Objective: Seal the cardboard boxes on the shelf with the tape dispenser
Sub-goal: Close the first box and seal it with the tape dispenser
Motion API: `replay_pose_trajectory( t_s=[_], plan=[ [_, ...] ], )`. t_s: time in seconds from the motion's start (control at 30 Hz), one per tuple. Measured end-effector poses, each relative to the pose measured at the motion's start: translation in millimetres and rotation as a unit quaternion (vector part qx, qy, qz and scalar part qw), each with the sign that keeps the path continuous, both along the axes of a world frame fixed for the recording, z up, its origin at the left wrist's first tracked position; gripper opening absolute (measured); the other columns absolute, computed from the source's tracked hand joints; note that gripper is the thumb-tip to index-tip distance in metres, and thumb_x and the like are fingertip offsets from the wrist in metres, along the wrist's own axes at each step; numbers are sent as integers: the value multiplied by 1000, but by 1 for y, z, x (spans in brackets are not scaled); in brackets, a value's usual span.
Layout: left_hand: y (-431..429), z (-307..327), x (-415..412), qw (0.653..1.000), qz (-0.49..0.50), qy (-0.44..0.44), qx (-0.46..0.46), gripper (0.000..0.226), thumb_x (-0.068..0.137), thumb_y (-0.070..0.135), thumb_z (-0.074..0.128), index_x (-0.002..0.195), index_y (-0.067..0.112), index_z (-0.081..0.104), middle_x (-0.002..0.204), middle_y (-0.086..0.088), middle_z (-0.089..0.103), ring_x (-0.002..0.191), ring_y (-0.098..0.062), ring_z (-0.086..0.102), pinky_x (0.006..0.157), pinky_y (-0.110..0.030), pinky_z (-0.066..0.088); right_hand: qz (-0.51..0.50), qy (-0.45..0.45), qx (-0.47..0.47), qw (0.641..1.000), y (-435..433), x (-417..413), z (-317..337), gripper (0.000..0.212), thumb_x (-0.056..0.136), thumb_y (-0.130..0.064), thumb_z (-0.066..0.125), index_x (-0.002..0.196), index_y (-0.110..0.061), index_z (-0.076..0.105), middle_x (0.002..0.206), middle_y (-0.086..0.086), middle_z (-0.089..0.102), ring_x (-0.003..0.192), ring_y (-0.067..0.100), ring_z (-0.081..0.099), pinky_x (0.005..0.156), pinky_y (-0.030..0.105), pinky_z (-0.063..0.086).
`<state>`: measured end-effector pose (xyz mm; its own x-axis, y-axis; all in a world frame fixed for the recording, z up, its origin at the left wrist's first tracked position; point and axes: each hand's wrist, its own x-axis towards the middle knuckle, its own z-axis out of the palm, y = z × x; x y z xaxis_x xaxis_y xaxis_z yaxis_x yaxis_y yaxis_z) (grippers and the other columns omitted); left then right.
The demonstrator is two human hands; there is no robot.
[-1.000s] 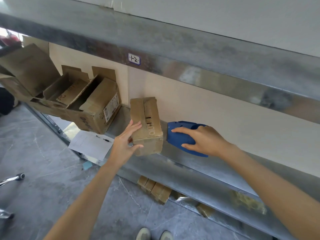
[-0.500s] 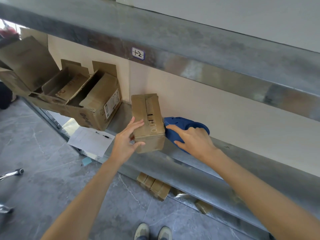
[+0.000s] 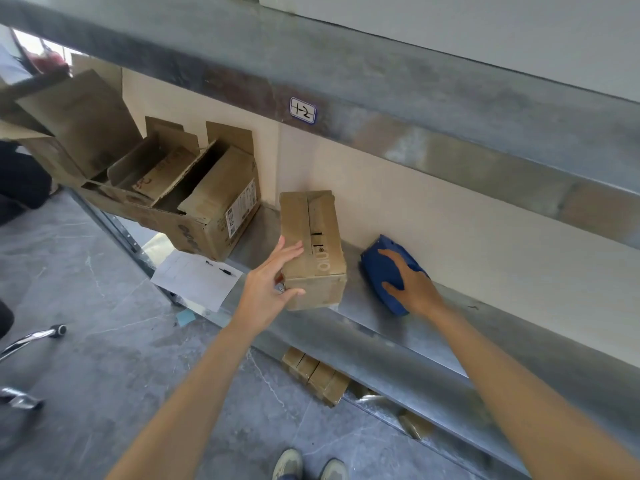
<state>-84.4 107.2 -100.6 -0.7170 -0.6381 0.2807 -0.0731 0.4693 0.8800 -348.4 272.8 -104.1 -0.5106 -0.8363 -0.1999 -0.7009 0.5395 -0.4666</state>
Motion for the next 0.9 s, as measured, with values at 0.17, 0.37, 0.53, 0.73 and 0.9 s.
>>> replay_pose_trajectory(
  t_s=[0.17,0.37,0.53,0.73,0.9],
  plan=[
    [0,0,0,1000,8,-6,-10,77,72,8,85,139,23,51,148,13,48,150,-9,22,109,-56,43,3,-19,-22,1000,-3,-3,-6,70,96,-31,59,147,-53,17,86,18,67,58,30,57,65,44,53],
    [0,2,1,1000,7,-13,-3,78,72,2,85,141,18,52,149,11,49,150,-8,21,109,-53,44,-8,-53,-15,998,1,4,0,87,91,-46,65,146,-62,-1,121,15,63,100,35,64,88,46,54],
    [-2,5,3,1000,-10,-17,6,79,73,0,84,143,15,51,151,10,47,151,-7,20,110,-52,44,-12,6,-18,1000,9,7,23,90,90,-44,67,155,-45,6,78,7,55,65,20,50,64,35,46],
    [-4,16,6,999,-30,-44,9,81,71,17,87,143,20,52,150,16,46,149,1,18,112,-50,42,70,67,-90,991,3,22,53,85,86,-47,71,153,-39,20,146,-3,38,133,19,37,99,40,45],
    [-10,21,9,996,-45,-69,-39,82,71,40,84,144,24,50,152,15,44,150,-2,18,110,-49,45,177,3,-163,971,-23,52,66,80,81,-48,74,149,-37,34,152,-13,37,140,6,32,110,33,36]
  ],
)
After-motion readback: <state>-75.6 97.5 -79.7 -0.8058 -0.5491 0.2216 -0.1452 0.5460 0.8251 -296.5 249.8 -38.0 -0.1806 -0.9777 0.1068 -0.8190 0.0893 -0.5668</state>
